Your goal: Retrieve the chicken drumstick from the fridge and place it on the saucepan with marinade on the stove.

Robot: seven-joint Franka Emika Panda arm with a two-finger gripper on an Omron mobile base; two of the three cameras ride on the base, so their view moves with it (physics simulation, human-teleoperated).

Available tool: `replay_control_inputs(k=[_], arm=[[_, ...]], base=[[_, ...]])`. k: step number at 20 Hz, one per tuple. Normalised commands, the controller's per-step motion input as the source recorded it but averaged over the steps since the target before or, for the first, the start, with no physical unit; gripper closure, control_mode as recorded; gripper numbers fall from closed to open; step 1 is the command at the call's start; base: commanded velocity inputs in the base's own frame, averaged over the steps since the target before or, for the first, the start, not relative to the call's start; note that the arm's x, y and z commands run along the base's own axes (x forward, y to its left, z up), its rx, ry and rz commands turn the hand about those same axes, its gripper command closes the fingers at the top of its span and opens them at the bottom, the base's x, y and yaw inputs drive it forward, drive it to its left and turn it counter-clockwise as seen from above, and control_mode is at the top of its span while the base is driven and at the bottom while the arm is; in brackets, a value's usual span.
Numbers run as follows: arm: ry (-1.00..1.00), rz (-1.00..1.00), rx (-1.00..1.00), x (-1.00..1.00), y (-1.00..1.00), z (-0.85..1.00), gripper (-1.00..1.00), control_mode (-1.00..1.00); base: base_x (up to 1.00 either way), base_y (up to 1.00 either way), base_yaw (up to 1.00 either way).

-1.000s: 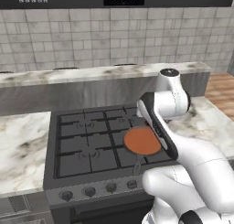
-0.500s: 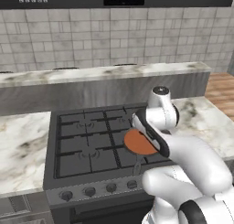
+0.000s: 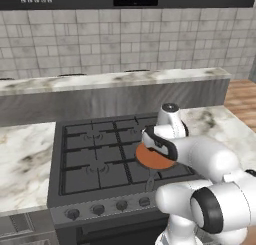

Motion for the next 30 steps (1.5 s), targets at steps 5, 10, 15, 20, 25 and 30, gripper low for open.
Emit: replay_control_inputs(k=[5, 10, 15, 20, 25, 30], arm=[[0.0, 0.0, 0.0, 0.14, 0.0, -0.21, 1.0, -1.0], [0.0, 0.0, 0.0, 0.13, 0.0, -0.24, 1.0, -1.0], [0.0, 0.0, 0.0, 0.09, 0.0, -0.24, 1.0, -1.0], [0.0, 0.0, 0.0, 0.0, 0.0, -0.03, -1.0, -1.0], [0.0, 0.0, 0.0, 0.0, 0.0, 0.0, -1.0, -1.0], [0.0, 0.0, 0.0, 0.0, 0.0, 0.0, -1.0, -1.0]], base=[[0.0, 0.0, 0.0], [0.0, 0.0, 0.0], [0.0, 0.0, 0.0], [0.0, 0.0, 0.0], [0.0, 0.0, 0.0], [0.0, 0.0, 0.0]])
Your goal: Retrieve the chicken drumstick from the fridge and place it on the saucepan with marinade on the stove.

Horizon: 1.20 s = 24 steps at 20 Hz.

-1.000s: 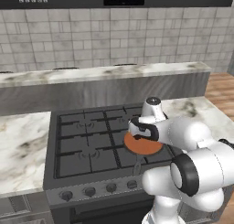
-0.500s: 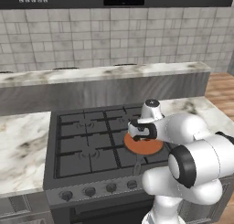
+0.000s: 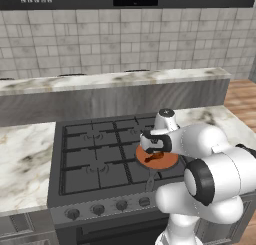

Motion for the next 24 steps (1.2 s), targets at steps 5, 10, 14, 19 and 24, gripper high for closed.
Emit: replay_control_inputs(k=[5, 10, 14, 19, 24], arm=[[0.0, 0.0, 0.0, 0.0, 0.0, 0.1, -1.0, -1.0], [0.0, 0.0, 0.0, -0.09, -0.14, 0.38, -1.0, -1.0], [0.0, 0.03, 0.0, -0.63, -0.13, 0.46, -1.0, -1.0], [0.0, 0.05, -0.01, -0.83, 0.05, 0.78, -1.0, -1.0], [0.0, 0.1, 0.0, -0.77, 0.03, 0.92, -1.0, -1.0]], base=[[0.0, 0.0, 0.0], [0.0, 0.0, 0.0], [0.0, 0.0, 0.0], [0.0, 0.0, 0.0], [0.0, 0.0, 0.0]])
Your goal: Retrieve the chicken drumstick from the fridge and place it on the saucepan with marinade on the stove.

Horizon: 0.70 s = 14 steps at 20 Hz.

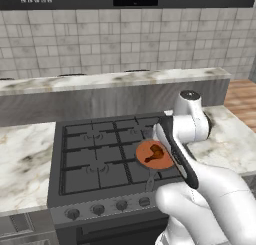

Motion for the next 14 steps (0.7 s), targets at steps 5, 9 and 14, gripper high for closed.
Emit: replay_control_inputs(k=[5, 9, 14], arm=[[0.0, 0.1, 0.0, -0.71, 0.1, 1.0, -1.0, -1.0], [0.0, 0.07, 0.0, -0.69, 0.1, 1.0, -1.0, -1.0], [-0.03, 0.05, -0.01, -0.83, 0.09, 0.89, -1.0, -1.0]], base=[[0.0, 0.0, 0.0], [0.0, 0.0, 0.0], [0.0, 0.0, 0.0]])
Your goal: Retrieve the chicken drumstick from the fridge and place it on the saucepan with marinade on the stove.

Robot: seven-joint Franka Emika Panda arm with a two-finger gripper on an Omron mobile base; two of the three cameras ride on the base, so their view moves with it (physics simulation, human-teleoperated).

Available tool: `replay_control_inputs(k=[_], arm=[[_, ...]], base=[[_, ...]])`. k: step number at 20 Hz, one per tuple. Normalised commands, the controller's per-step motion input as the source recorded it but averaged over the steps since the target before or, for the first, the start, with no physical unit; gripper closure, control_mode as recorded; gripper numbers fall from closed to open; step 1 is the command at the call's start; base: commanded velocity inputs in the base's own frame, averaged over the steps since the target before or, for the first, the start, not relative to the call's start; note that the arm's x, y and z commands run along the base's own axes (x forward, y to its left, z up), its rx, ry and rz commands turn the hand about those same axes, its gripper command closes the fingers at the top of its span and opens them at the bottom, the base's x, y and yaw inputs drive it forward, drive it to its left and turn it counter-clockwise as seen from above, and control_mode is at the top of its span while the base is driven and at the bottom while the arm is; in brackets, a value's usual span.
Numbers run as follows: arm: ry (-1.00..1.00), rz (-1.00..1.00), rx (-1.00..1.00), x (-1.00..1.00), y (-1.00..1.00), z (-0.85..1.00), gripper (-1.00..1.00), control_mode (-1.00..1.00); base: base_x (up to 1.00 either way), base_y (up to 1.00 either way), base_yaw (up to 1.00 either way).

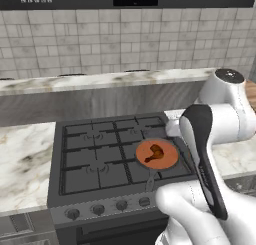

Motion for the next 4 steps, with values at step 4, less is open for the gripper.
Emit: replay_control_inputs(k=[4], arm=[[-0.05, 0.07, -0.04, -0.99, 0.03, 0.51, -1.0, -1.0]], base=[[0.0, 0.0, 0.0]])
